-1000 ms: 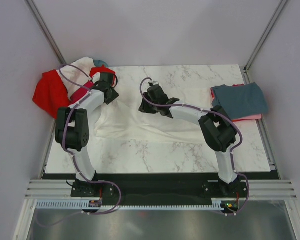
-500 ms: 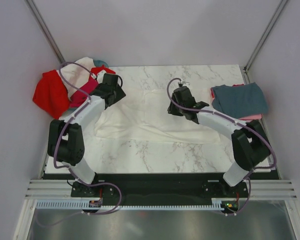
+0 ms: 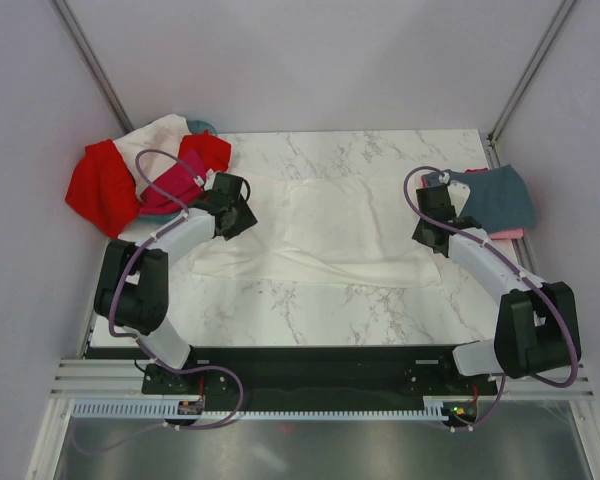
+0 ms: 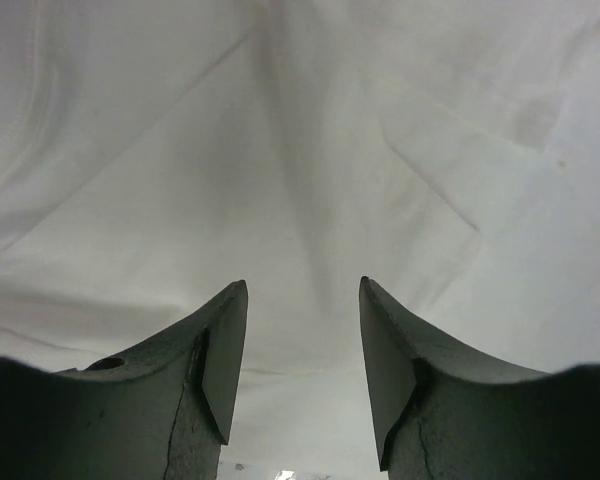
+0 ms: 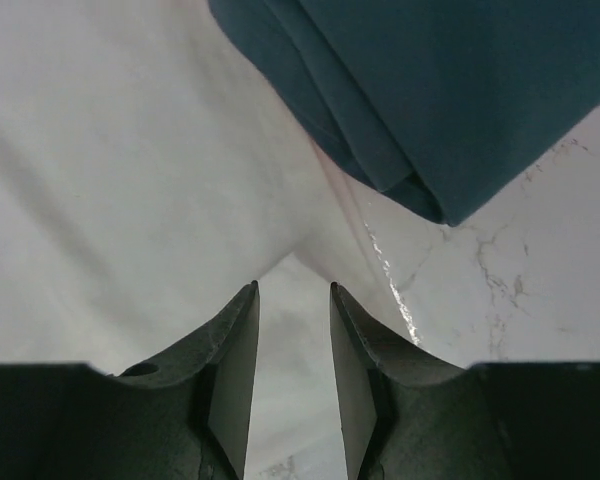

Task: Fold and stack the t-shirts
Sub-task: Fold the tshirt

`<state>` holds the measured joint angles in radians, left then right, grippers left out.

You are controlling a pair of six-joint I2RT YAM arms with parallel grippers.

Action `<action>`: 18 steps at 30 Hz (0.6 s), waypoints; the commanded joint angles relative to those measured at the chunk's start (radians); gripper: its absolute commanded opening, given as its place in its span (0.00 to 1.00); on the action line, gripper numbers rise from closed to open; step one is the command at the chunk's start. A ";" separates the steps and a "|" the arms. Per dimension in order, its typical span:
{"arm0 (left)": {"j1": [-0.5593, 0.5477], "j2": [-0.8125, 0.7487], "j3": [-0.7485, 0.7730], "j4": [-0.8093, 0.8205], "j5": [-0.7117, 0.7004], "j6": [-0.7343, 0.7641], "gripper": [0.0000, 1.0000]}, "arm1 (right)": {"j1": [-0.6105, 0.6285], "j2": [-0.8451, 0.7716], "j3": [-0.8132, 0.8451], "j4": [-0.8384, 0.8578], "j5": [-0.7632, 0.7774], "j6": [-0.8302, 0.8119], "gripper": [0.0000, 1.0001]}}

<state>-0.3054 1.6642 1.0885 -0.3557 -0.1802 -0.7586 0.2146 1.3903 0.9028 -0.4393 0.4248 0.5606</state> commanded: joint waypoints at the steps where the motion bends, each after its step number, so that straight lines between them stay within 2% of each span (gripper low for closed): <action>1: -0.004 -0.061 -0.068 0.029 -0.002 -0.070 0.56 | -0.038 -0.007 -0.015 -0.029 0.043 -0.022 0.43; 12: 0.008 -0.069 -0.213 0.015 -0.065 -0.145 0.56 | -0.063 0.119 -0.016 0.051 -0.023 -0.031 0.44; 18: 0.057 -0.092 -0.288 0.021 -0.047 -0.171 0.55 | -0.061 0.173 -0.022 0.103 -0.049 -0.031 0.44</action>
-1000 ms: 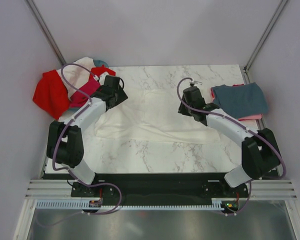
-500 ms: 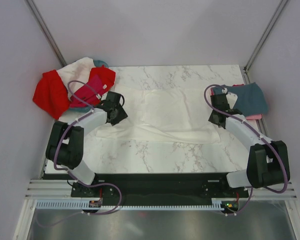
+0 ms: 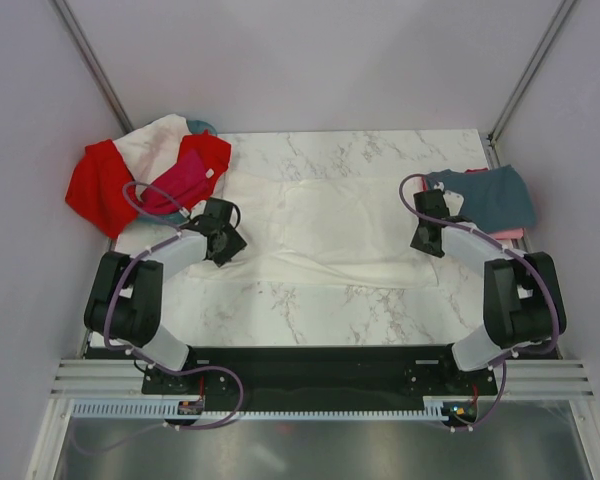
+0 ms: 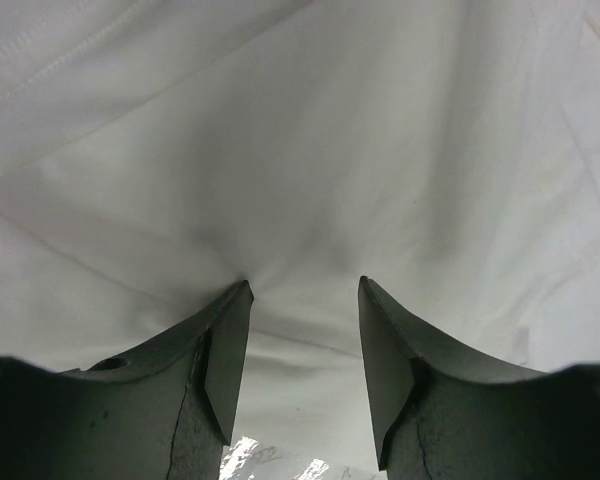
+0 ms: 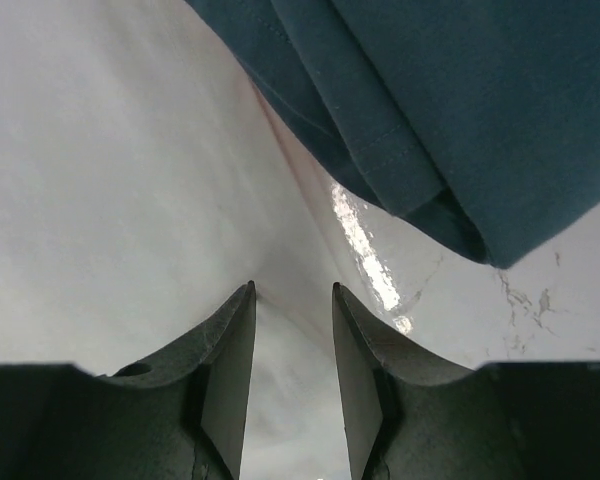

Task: Fold and stack the t-shirts
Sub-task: Fold the tshirt

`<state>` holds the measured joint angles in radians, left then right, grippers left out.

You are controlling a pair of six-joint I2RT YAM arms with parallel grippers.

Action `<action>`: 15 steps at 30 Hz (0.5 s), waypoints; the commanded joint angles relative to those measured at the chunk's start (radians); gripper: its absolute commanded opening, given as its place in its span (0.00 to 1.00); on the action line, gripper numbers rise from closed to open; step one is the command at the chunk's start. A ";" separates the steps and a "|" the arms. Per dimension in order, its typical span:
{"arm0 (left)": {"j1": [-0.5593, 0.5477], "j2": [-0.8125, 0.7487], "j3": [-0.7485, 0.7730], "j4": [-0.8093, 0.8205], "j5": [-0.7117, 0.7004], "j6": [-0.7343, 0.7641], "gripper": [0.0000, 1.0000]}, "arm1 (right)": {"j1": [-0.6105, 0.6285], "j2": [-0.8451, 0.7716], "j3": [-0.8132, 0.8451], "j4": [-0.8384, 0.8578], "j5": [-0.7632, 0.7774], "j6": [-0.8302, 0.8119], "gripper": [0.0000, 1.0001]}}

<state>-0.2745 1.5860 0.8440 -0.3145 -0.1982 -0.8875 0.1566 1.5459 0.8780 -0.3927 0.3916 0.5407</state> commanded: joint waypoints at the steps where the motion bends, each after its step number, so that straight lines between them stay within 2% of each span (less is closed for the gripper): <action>1: 0.032 -0.017 -0.046 -0.020 -0.027 -0.042 0.55 | -0.003 0.026 0.003 0.064 -0.017 -0.008 0.44; 6: 0.034 -0.027 -0.071 -0.012 -0.026 -0.044 0.55 | -0.003 0.033 -0.020 0.107 -0.028 -0.001 0.42; 15: 0.034 -0.029 -0.069 -0.009 -0.024 -0.034 0.54 | -0.003 -0.044 -0.080 0.175 -0.109 -0.002 0.45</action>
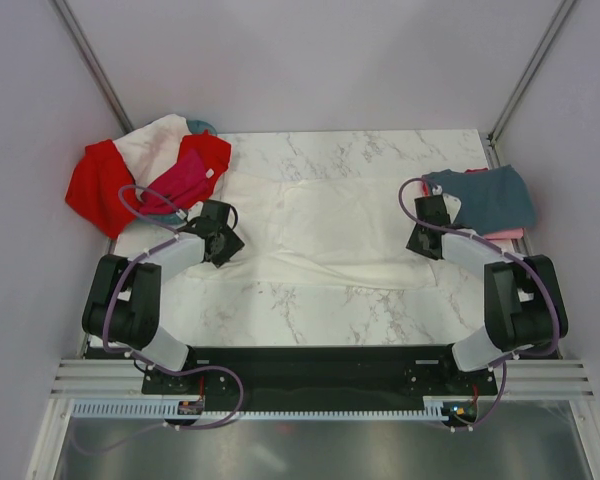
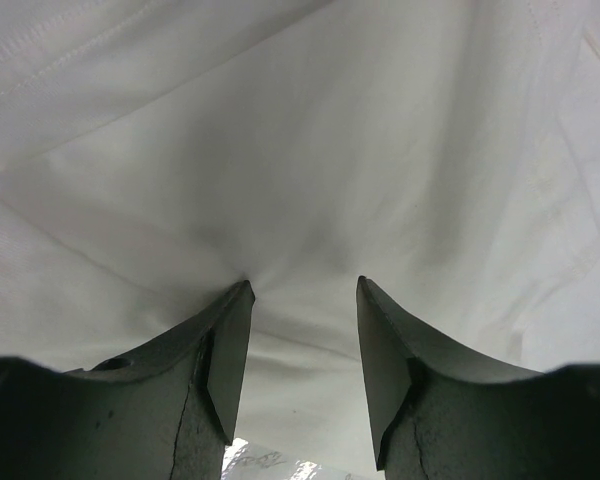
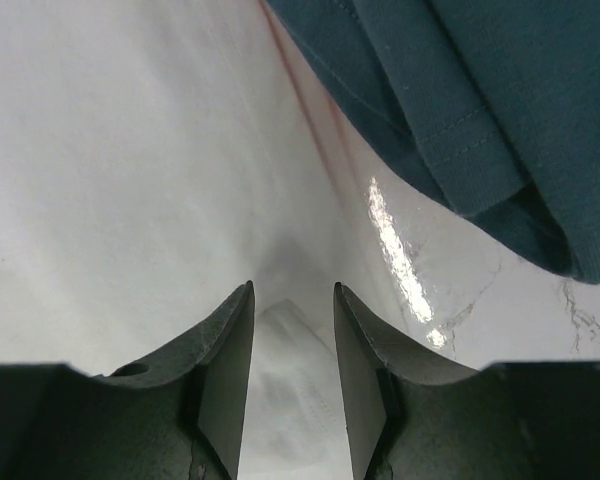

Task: Fold and stack the t-shirts
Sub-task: Fold the tshirt

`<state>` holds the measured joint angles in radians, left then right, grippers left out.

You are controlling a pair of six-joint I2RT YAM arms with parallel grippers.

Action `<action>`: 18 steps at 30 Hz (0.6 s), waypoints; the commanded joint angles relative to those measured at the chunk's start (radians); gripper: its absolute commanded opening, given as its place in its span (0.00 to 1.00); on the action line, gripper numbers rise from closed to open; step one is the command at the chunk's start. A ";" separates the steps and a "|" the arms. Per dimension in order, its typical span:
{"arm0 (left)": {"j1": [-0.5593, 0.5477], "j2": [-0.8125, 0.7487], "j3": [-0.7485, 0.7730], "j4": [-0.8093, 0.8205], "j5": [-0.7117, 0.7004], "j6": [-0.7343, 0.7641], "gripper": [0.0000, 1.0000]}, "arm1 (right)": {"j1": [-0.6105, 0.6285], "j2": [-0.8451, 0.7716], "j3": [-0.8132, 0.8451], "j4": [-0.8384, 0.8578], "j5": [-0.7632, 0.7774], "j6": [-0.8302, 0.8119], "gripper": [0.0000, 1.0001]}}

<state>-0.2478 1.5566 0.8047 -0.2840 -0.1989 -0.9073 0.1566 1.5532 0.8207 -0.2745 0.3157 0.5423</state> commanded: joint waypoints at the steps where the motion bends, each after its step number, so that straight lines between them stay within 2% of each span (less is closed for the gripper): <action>1: 0.007 -0.001 -0.029 -0.040 -0.019 -0.013 0.54 | -0.003 -0.062 -0.029 0.058 -0.036 -0.005 0.46; 3: 0.007 -0.006 -0.027 -0.041 -0.014 -0.012 0.54 | -0.002 -0.064 -0.040 0.060 -0.036 -0.011 0.44; 4: 0.007 -0.010 -0.029 -0.041 -0.013 -0.013 0.54 | -0.003 -0.059 -0.041 0.058 -0.036 -0.012 0.38; 7: 0.008 -0.013 -0.027 -0.041 -0.019 -0.012 0.54 | -0.003 -0.050 -0.046 0.055 -0.033 -0.013 0.19; 8: 0.007 -0.015 -0.027 -0.043 -0.019 -0.012 0.54 | -0.002 -0.050 -0.045 0.055 -0.033 -0.012 0.05; 9: 0.007 -0.016 -0.029 -0.043 -0.020 -0.012 0.54 | -0.005 -0.050 -0.045 0.055 -0.029 -0.010 0.01; 18: 0.007 -0.026 -0.044 -0.043 -0.031 -0.012 0.54 | -0.032 -0.080 0.023 0.008 0.029 0.015 0.00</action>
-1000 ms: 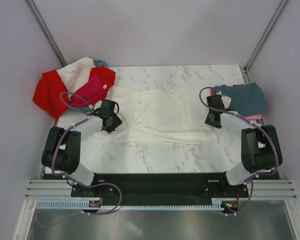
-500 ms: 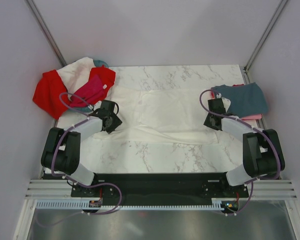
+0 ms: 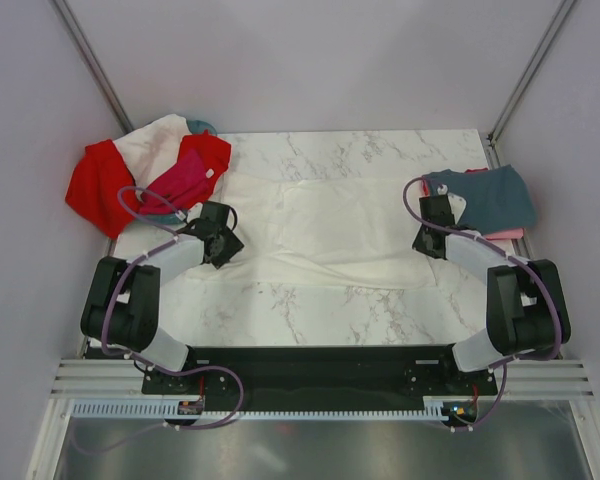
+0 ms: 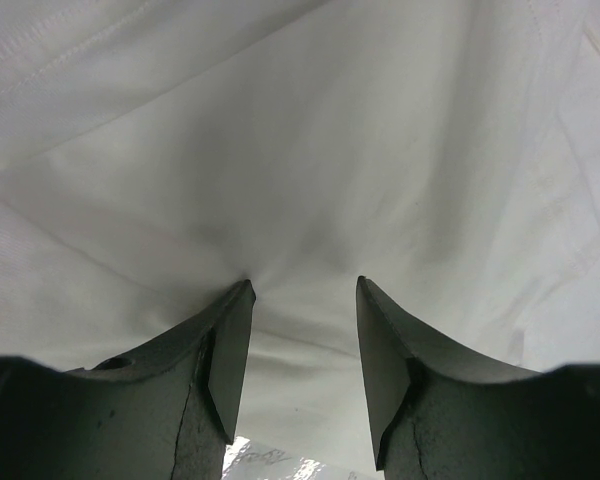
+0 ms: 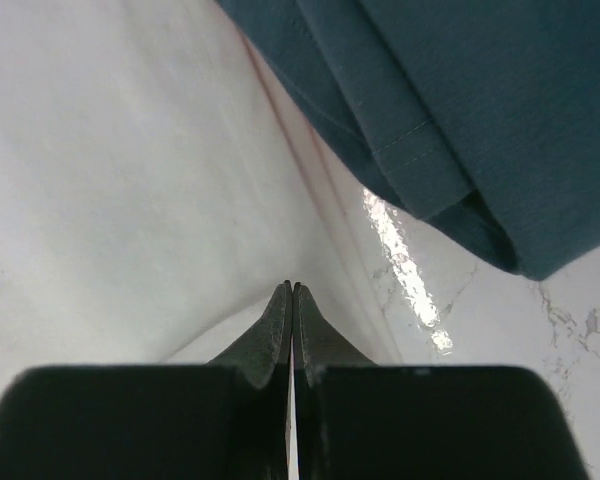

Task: Fold and stack the t-shirts
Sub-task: Fold the tshirt

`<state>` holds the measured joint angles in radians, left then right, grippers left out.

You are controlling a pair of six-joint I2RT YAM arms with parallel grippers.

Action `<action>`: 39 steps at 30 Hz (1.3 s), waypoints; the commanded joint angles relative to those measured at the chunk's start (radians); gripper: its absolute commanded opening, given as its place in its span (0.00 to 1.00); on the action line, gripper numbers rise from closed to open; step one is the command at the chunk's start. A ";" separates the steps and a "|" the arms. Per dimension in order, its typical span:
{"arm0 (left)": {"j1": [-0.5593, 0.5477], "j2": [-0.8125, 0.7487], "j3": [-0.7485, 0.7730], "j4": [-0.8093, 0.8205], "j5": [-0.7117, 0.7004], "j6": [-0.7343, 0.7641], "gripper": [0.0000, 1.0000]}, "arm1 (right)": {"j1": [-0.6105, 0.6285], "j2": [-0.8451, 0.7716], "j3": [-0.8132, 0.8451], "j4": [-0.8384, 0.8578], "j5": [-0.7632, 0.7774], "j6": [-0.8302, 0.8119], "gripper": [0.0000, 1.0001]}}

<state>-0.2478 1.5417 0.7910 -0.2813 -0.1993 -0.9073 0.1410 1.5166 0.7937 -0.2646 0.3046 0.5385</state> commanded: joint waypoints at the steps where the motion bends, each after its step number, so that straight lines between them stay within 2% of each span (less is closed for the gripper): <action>1: 0.008 -0.014 -0.033 -0.045 -0.032 -0.012 0.54 | -0.021 -0.058 0.052 -0.007 0.044 0.021 0.00; 20: 0.008 -0.028 -0.047 -0.045 -0.052 -0.015 0.54 | -0.090 -0.093 0.027 0.027 0.073 0.072 0.00; 30: 0.008 -0.035 -0.039 -0.044 -0.058 -0.010 0.54 | -0.100 0.000 0.047 0.057 0.031 0.084 0.00; 31: 0.008 -0.038 -0.035 -0.044 -0.057 -0.010 0.54 | -0.098 0.007 0.050 0.061 0.025 0.083 0.04; 32: 0.007 -0.041 -0.032 -0.044 -0.055 -0.008 0.54 | -0.098 0.013 0.058 0.061 0.016 0.075 0.13; 33: 0.007 -0.045 -0.030 -0.044 -0.054 -0.007 0.54 | -0.098 0.016 0.061 0.057 0.007 0.072 0.26; 34: 0.007 -0.060 -0.029 -0.044 -0.052 -0.005 0.55 | -0.098 0.011 0.059 0.053 0.013 0.072 0.50; 35: 0.004 -0.067 -0.027 -0.044 -0.051 -0.004 0.55 | -0.098 0.002 0.053 0.053 0.017 0.074 0.55; 39: -0.018 -0.150 -0.030 -0.041 -0.055 0.024 0.58 | -0.098 -0.109 0.010 0.041 0.034 0.071 0.56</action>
<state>-0.2508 1.4837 0.7631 -0.3084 -0.2092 -0.9066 0.0483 1.5024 0.8135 -0.2405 0.3191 0.6086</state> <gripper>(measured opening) 0.570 0.559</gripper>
